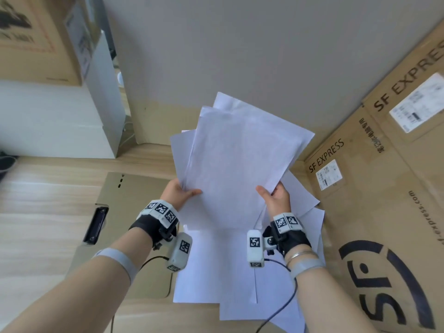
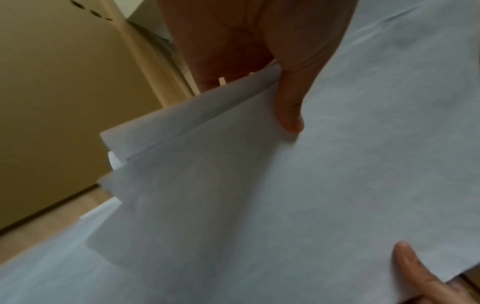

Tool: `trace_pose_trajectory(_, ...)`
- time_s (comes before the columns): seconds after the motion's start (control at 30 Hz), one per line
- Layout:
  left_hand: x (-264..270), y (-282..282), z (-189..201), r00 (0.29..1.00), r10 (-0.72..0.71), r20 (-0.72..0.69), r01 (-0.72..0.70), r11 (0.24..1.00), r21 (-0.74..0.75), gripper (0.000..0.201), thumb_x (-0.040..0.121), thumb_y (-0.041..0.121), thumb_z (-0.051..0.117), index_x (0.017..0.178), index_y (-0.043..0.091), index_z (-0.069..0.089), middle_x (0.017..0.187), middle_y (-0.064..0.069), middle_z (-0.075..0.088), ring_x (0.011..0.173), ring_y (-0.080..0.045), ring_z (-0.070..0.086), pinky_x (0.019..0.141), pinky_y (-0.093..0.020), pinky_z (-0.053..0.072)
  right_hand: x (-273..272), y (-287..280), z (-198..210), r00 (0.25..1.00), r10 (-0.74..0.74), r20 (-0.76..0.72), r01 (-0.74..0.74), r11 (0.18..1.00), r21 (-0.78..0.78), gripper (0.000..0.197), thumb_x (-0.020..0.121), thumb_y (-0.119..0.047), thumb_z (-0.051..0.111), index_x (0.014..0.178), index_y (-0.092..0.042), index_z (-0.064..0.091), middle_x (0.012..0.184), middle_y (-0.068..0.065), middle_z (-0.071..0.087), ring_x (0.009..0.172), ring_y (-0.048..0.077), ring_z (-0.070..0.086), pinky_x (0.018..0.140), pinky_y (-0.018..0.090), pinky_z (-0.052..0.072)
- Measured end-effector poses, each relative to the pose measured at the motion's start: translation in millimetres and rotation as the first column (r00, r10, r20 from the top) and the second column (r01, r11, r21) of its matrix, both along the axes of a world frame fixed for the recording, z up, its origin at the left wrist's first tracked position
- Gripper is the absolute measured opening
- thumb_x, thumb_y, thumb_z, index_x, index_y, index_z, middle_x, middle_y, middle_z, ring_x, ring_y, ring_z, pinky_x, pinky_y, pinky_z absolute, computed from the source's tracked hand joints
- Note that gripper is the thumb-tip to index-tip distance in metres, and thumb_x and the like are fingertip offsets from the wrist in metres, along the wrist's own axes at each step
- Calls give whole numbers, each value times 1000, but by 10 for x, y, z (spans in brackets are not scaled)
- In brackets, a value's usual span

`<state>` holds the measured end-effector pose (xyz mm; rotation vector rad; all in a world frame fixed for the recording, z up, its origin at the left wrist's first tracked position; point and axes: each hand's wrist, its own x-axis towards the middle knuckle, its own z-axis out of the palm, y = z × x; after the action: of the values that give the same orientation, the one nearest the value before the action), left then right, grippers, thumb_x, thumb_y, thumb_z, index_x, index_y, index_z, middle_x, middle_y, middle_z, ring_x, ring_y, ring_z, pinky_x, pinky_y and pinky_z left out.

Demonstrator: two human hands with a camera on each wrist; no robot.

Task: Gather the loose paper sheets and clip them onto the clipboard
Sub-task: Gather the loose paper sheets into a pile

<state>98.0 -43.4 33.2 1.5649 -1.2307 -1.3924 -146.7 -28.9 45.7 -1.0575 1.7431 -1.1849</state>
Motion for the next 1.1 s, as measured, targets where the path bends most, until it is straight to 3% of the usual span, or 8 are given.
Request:
trace_pose_trajectory(0.23, -75, -146, 296, 980, 58, -192, -87, 985, -147, 42, 75, -9, 69, 115, -6, 56, 93, -3, 66, 71, 3, 67, 59, -2, 51, -44, 105, 166, 1000, 11, 13, -11, 999, -30, 18, 79, 5, 68, 86, -11, 63, 98, 10, 66, 84, 18, 61, 78, 24, 51)
trace_pose_trajectory(0.3, -65, -148, 365, 970, 34, -241, -78, 981, -176, 41, 71, -11, 71, 103, 9, 56, 87, 7, 61, 65, 12, 64, 60, -2, 51, -37, 153, 164, 999, 4, 33, -4, 1000, 7, 9, 75, 3, 73, 78, -4, 68, 90, 12, 70, 71, 12, 62, 71, 24, 50)
trace_pose_trajectory(0.37, -45, -141, 386, 962, -4, -272, -51, 980, -194, 49, 63, -8, 79, 90, 21, 50, 88, 4, 60, 74, -2, 63, 60, -6, 53, -23, 187, 172, 998, 7, 61, -11, 998, 63, 17, 72, 1, 76, 72, -11, 65, 80, 0, 67, 71, 10, 62, 71, 23, 49)
trace_pose_trajectory(0.5, -24, -118, 332, 975, -75, -207, 43, 987, -156, 56, 63, 2, 82, 110, 4, 53, 96, -5, 62, 91, -23, 63, 74, -20, 56, 55, 207, 174, 993, 52, 102, -61, 994, 91, 29, 71, -1, 77, 92, -12, 61, 93, 3, 64, 88, 17, 60, 83, 28, 44)
trace_pose_trajectory(0.63, -48, -81, 369, 976, -54, -211, 17, 984, -175, 49, 71, -2, 75, 113, 12, 53, 93, 8, 63, 82, 0, 64, 96, -38, 50, 119, 124, 221, 994, -23, 106, 20, 999, 29, 22, 71, -4, 78, 72, -20, 63, 78, -6, 65, 74, 7, 63, 85, 34, 50)
trace_pose_trajectory(0.8, 66, -128, 363, 946, -45, -321, -24, 977, -210, 67, 45, 20, 83, 101, 34, 51, 106, 7, 63, 99, -7, 62, 91, -27, 51, 138, 78, 352, 987, 38, 155, -25, 996, -80, 35, 73, 6, 73, 79, -25, 59, 83, -9, 63, 71, -5, 63, 73, 18, 51)
trace_pose_trajectory(0.93, 77, -148, 221, 962, -50, -270, 19, 993, -117, 46, 69, -7, 75, 97, 23, 55, 95, 10, 67, 87, -5, 64, 93, -36, 49, 145, 92, 295, 979, 39, 199, -33, 999, -33, 30, 73, 4, 73, 80, -23, 61, 85, -6, 64, 78, 5, 61, 76, 24, 50)
trace_pose_trajectory(1.1, 44, -65, 14, 979, -54, -197, 42, 997, -65, 29, 81, -7, 63, 80, 21, 60, 59, 24, 70, 61, 7, 65, 63, -13, 55, 205, 143, 176, 980, 36, 198, -44, 998, 36, 26, 72, 0, 76, 74, -21, 61, 80, -6, 64, 76, 6, 61, 76, 25, 48)
